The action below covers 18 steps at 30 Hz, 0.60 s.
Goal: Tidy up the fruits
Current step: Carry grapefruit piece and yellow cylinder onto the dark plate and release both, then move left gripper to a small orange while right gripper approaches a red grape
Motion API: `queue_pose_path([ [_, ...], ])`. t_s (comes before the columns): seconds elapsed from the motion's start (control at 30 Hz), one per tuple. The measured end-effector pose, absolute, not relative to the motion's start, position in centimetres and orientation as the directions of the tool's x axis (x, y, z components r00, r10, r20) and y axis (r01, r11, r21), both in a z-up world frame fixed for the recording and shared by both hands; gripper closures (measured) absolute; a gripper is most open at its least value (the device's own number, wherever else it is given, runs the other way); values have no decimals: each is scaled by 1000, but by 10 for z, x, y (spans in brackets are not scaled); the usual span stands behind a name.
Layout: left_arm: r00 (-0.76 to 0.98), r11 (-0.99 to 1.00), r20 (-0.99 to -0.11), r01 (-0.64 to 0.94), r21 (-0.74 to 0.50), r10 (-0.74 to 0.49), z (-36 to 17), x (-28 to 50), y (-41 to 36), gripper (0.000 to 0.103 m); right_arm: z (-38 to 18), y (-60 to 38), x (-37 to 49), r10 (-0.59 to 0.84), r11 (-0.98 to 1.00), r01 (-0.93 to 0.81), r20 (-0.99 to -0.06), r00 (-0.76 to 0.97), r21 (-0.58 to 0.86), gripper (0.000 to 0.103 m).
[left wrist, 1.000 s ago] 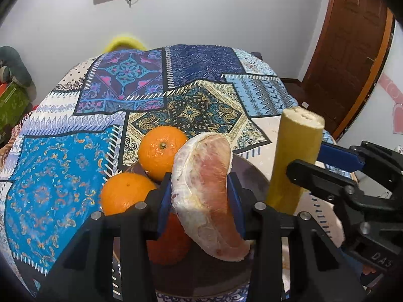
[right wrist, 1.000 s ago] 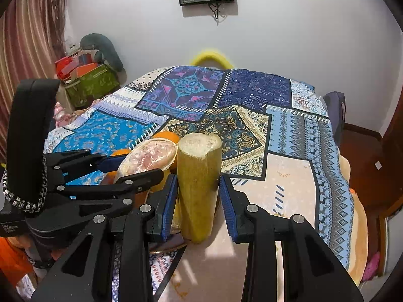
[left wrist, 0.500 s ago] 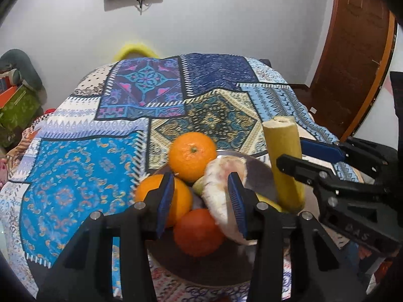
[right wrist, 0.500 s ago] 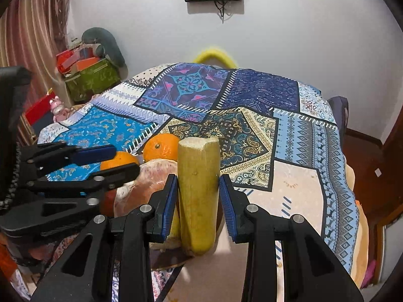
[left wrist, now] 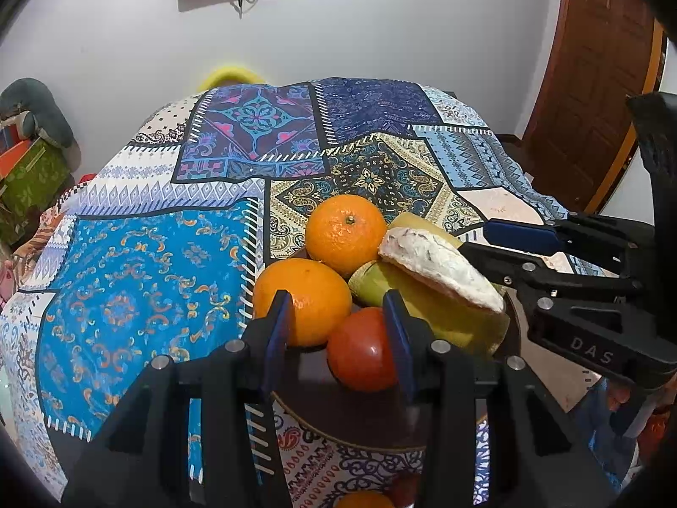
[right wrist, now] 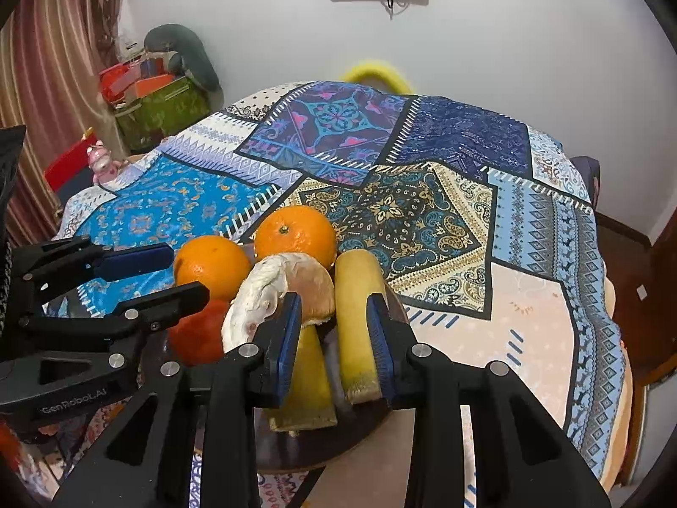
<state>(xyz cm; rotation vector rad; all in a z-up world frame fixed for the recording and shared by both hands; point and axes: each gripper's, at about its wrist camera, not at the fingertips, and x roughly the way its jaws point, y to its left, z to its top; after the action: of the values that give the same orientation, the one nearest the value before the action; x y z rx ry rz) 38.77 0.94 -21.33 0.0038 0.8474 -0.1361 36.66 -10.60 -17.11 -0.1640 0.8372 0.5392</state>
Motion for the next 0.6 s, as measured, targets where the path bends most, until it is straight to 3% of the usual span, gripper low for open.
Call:
queue_pose_path([
  [0.33,671,991,-732,124,-52,-122,-184,350,11,59,-141,-123,329,401,870,-484,-713,575,99,71],
  [0.47,690,990,-714,134,-39,-121,-166,324,9,50,-126,-132,303,401,875,-475,-696,596,97,65],
  [0.6,694,989,-711,148,-17,-115,-156,298,9,48,-113,-139,277,400,880,-465,-683,612,98,64],
])
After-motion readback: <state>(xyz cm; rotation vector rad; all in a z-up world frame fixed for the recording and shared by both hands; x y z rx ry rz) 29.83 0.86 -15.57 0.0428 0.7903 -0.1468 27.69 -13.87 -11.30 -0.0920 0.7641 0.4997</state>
